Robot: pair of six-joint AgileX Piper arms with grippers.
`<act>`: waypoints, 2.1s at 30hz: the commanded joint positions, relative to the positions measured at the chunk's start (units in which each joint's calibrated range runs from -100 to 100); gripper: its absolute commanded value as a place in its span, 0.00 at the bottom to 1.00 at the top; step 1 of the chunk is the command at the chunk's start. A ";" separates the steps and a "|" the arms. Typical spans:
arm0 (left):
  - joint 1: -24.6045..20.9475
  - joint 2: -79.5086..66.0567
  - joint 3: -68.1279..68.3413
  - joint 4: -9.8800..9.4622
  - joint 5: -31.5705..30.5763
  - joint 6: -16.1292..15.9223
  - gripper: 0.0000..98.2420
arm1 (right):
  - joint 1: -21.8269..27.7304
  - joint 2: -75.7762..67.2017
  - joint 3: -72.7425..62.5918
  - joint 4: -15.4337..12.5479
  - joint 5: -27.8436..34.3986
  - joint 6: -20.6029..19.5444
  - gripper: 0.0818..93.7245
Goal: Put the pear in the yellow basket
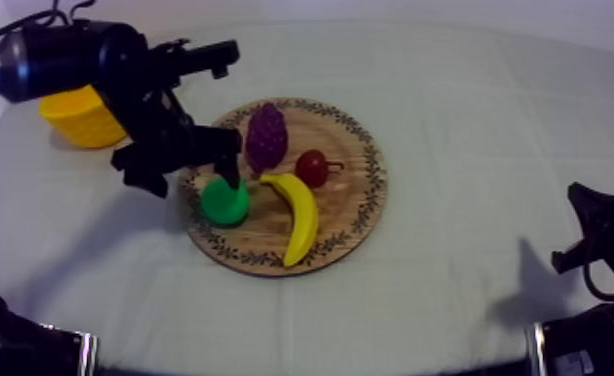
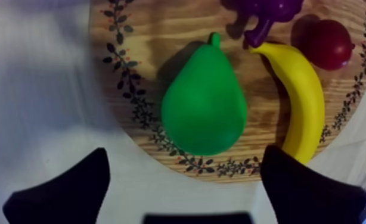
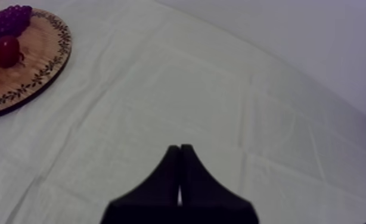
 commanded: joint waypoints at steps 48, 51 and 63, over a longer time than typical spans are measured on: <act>1.78 8.46 -6.94 1.49 -1.47 -2.09 0.53 | 0.01 -0.03 -0.02 -0.02 -0.01 0.04 0.00; 2.15 4.59 -8.58 0.42 1.49 -1.04 0.53 | 0.01 -0.03 -0.02 -0.02 -0.01 0.04 0.00; 2.69 -7.05 -21.26 -2.91 15.94 1.17 0.53 | 0.01 -0.03 -0.02 -0.02 -0.01 0.03 0.00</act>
